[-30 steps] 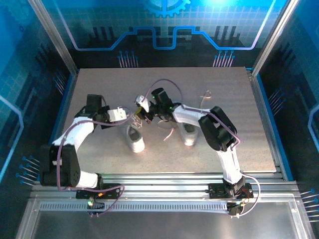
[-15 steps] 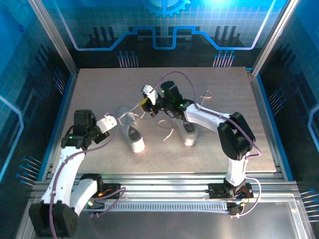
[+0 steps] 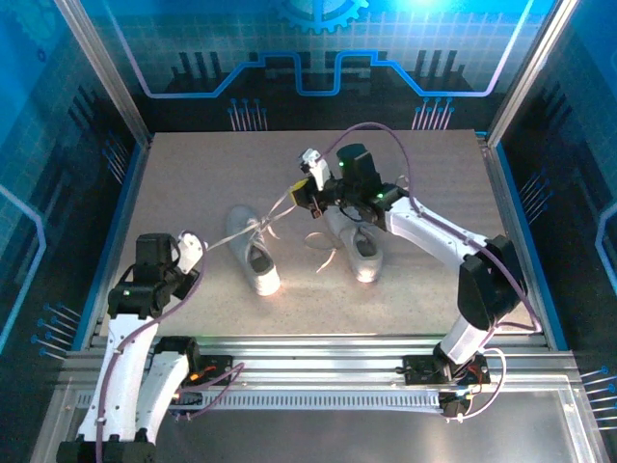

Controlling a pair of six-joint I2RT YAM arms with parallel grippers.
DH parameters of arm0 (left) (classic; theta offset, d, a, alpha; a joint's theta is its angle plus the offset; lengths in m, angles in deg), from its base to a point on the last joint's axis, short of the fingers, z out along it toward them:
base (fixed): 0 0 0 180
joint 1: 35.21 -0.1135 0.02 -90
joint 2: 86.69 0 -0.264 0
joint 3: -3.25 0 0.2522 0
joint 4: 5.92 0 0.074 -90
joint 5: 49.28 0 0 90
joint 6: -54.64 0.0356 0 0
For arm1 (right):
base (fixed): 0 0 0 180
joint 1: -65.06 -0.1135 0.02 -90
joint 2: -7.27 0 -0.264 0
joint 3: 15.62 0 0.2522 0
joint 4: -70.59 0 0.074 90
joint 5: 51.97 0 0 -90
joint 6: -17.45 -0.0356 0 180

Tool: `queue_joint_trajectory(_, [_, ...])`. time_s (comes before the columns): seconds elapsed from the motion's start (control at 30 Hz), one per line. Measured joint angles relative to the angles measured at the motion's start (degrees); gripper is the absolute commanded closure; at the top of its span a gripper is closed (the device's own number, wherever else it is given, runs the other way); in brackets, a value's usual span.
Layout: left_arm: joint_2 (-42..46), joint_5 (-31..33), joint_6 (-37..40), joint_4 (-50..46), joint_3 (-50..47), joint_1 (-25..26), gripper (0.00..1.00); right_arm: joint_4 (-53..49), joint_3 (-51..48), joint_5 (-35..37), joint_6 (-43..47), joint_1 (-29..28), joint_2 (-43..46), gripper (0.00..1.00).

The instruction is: Tie the shoes

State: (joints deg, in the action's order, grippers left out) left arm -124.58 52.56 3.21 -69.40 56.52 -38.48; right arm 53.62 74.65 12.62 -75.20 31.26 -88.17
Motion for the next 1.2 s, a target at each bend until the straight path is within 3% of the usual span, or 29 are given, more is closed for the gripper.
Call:
queue_joint_trajectory(0.37, [1.55,14.12,-1.68,-12.24,0.50,0.00,1.00,-13.27,2.89,0.50,1.42,3.82,0.22,1.00])
queue_joint_trajectory(0.67, [-2.43,14.73,-5.68,-16.59,6.58,0.00,1.00,-25.35,19.65,1.75,7.61,0.15,-0.68,1.00])
queue_joint_trajectory(0.83, [-4.22,14.95,-5.70,-16.70,7.08,0.02,1.00,-29.49,20.33,5.88,9.62,-1.92,-1.51,1.00])
queue_joint_trajectory(1.2, [-1.62,21.11,-5.44,-17.49,1.77,0.02,1.00,-32.22,19.89,14.86,10.47,-0.20,-10.08,1.00])
